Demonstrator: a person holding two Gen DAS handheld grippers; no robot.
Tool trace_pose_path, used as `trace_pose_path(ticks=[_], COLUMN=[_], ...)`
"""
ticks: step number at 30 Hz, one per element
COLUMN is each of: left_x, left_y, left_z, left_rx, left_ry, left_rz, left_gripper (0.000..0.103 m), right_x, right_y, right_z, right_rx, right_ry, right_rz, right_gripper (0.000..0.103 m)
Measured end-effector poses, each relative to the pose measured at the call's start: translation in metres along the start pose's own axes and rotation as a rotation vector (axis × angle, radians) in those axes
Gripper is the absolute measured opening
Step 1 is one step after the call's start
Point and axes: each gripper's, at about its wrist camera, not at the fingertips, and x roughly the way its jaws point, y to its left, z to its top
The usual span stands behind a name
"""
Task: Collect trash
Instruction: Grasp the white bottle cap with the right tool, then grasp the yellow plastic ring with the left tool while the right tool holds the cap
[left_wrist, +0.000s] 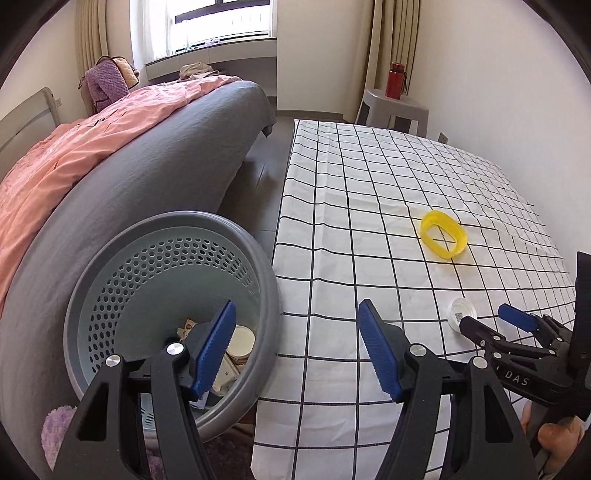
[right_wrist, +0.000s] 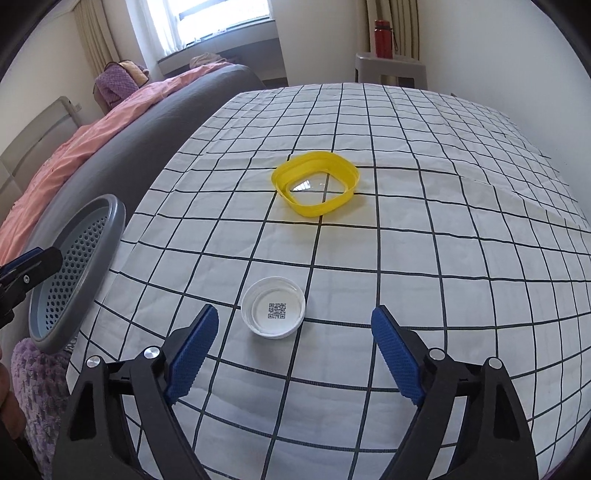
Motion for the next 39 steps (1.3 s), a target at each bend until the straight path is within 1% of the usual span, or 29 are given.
trace_pose_path(ticks=[13,14,18,19,20,25,30,31,34,39], left_x=[0.015,0.016,0.018,0.019,0.019,0.021,0.024,0.024,0.028,0.036], left_y=[-0.001,-0.001,-0.004,-0.005,-0.006,-0.017,-0.040,-0.045,-0.066,-0.104], left_z=[-0.001,-0.002,-0.003,-0.003,-0.003,-0.001,0.008,0.011,0.020,0.036], left_rx=[-0.007,-0.007,-0.004,-0.001,0.002,0.019,0.048,0.057,0.075,0.114], left_ry=[0.027,0.028,0.035,0.037,0.039,0.051,0.054,0.053,0.056,0.061], left_rz=[-0.011,-0.013,-0.022,-0.025,-0.027,-0.048,-0.074,-0.079,-0.111,-0.144], left_gripper=[0.066,0.066,0.066,0.066,0.066,0.066,0.066,0.066,0.070,0.070], right_x=[0.017,0.017,0.017,0.017,0.016,0.011,-0.004,-0.009,-0.019,-0.033], right_y=[0.014,0.016,0.020,0.020,0.020,0.014,-0.008,-0.015,-0.036,-0.073], right_z=[0.003,0.003,0.003,0.003,0.003,0.005,0.011,0.011,0.012,0.010], right_rx=[-0.067,-0.076,-0.101,-0.103,-0.103,-0.079,-0.012,0.002,0.032,0.069], right_ry=[0.035,0.034,0.028,0.027,0.027,0.022,-0.005,-0.011,-0.026,-0.042], right_rz=[-0.058,-0.065,-0.074,-0.071,-0.068,-0.043,-0.019,-0.021,-0.037,-0.076], right_gripper=[0.068,0.065,0.049,0.047,0.039,0.040,0.040,0.040,0.040,0.040])
